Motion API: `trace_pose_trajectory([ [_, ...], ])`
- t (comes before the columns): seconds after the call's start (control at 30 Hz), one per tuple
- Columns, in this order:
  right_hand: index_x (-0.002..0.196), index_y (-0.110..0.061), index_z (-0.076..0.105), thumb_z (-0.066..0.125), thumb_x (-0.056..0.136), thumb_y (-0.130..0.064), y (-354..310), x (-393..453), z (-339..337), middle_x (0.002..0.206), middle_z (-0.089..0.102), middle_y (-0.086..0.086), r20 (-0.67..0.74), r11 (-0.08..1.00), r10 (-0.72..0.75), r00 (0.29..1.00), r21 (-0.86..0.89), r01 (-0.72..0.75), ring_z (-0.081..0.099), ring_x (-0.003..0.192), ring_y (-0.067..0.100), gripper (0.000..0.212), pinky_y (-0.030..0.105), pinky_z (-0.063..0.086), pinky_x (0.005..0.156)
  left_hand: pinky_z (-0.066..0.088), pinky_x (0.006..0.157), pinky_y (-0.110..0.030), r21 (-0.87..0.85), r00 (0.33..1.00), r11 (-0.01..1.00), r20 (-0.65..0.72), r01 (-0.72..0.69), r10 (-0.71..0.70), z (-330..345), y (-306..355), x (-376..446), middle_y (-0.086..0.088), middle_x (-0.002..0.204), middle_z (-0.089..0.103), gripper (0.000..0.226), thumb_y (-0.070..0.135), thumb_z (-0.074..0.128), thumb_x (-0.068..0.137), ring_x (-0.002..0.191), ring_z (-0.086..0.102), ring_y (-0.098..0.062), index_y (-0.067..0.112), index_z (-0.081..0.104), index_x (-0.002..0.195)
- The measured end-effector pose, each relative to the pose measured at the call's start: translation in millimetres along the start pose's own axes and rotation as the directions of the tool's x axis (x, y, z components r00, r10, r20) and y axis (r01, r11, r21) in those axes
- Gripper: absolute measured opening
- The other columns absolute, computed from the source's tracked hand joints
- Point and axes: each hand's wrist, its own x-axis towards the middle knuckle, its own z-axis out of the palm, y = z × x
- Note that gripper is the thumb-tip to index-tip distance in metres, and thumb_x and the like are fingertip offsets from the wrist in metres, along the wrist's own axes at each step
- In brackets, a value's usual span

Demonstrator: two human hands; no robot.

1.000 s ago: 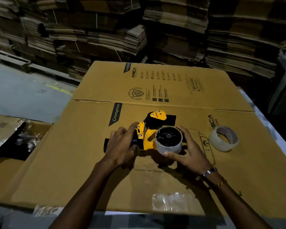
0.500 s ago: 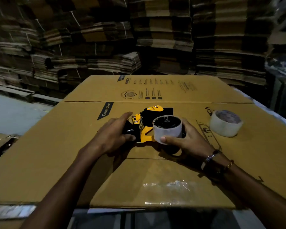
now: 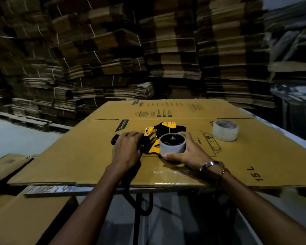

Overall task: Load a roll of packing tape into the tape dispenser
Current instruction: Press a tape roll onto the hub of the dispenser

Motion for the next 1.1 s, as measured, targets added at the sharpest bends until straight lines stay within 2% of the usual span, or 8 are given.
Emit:
trace_pose_trajectory([
  [0.1, 0.147, -0.026, 0.026, 0.091, 0.064, -0.045, -2, -3, -1, 0.145, 0.047, 0.001, 0.004, 0.999, 0.001, 1.000, -0.046, -0.001, 0.048, 0.129, 0.019, 0.107, 0.035, 0.044, 0.105, 0.037, 0.109, -0.038, -0.033, 0.998, 0.999, -0.055, 0.022, -0.024, -4, 12, -13, -0.005, 0.150, 0.045, 0.056, 0.022, 0.062, 0.094, 0.138, 0.036, -0.026, 0.018, 0.044, 0.147],
  [0.2, 0.149, -0.026, 0.024, 0.092, 0.062, -0.046, -3, -5, -1, 0.147, 0.046, 0.003, 0.017, 0.998, 0.000, 1.000, -0.055, 0.001, 0.047, 0.132, 0.022, 0.112, 0.038, 0.043, 0.109, 0.049, 0.094, -0.033, -0.121, 0.980, 0.983, -0.157, -0.140, 0.121, -5, 21, -27, -0.006, 0.134, 0.052, 0.049, 0.017, 0.067, 0.090, 0.122, 0.050, -0.023, 0.014, 0.054, 0.137],
  [0.27, 0.149, -0.025, 0.023, 0.092, 0.063, -0.044, -2, -4, -2, 0.149, 0.044, 0.002, 0.040, 0.999, 0.002, 0.999, -0.052, 0.000, 0.045, 0.133, 0.022, 0.113, 0.038, 0.041, 0.110, 0.051, 0.096, -0.034, -0.204, 0.976, 0.955, -0.087, -0.214, 0.200, -3, 26, -32, -0.004, 0.135, 0.050, 0.049, 0.019, 0.064, 0.092, 0.119, 0.053, -0.019, 0.014, 0.051, 0.139],
  [0.37, 0.151, -0.024, 0.021, 0.090, 0.068, -0.037, -3, -5, -6, 0.144, 0.043, -0.004, 0.112, 0.999, -0.009, 0.994, -0.039, 0.013, 0.042, 0.129, 0.014, 0.109, 0.029, 0.039, 0.105, 0.042, 0.110, -0.038, -0.311, 0.980, 0.936, 0.052, -0.167, 0.192, 3, 33, -34, -0.001, 0.152, 0.038, 0.068, 0.036, 0.060, 0.093, 0.135, 0.042, -0.018, 0.016, 0.033, 0.152],
  [0.53, 0.151, -0.027, 0.028, 0.086, 0.076, -0.026, 0, -5, -14, 0.141, 0.047, -0.006, 0.223, 0.999, -0.026, 0.975, 0.031, 0.019, 0.045, 0.133, 0.017, 0.094, 0.037, 0.040, 0.109, 0.037, 0.099, -0.012, -0.581, 0.924, 0.814, 0.320, 0.019, 0.207, 0, 37, -27, 0.018, 0.141, 0.041, 0.084, 0.047, 0.074, 0.083, 0.130, 0.043, -0.005, 0.040, 0.021, 0.147],
  [0.63, 0.149, -0.027, 0.033, 0.087, 0.070, -0.036, 2, -5, -15, 0.139, 0.052, -0.009, 0.220, 0.998, -0.040, 0.975, 0.063, 0.027, 0.050, 0.131, 0.015, 0.097, 0.043, 0.041, 0.112, 0.036, 0.096, -0.010, -0.600, 0.906, 0.797, 0.369, 0.065, 0.205, -1, 34, -25, 0.018, 0.140, 0.040, 0.087, 0.051, 0.076, 0.080, 0.127, 0.043, -0.003, 0.054, 0.011, 0.137],
  [0.9, 0.142, -0.026, 0.035, 0.090, 0.070, -0.033, 2, 7, -5, 0.133, 0.054, -0.007, 0.174, 0.998, -0.033, 0.984, 0.053, 0.025, 0.055, 0.124, 0.014, 0.091, 0.040, 0.049, 0.106, 0.036, 0.091, -0.013, -0.531, 0.931, 0.845, 0.336, 0.062, 0.143, 1, 40, -18, 0.004, 0.148, 0.045, 0.103, 0.049, 0.078, 0.078, 0.125, 0.047, -0.010, 0.025, 0.013, 0.155],
  [1.1, 0.137, -0.026, 0.030, 0.089, 0.072, -0.028, 3, 16, -2, 0.131, 0.053, -0.006, 0.203, 0.999, -0.053, 0.978, 0.024, 0.049, 0.055, 0.122, 0.012, 0.087, 0.026, 0.050, 0.096, 0.042, 0.099, -0.023, -0.514, 0.939, 0.856, 0.318, 0.054, 0.132, 7, 38, -17, 0.003, 0.149, 0.048, 0.103, 0.052, 0.079, 0.076, 0.129, 0.051, -0.018, 0.028, 0.016, 0.154],
])
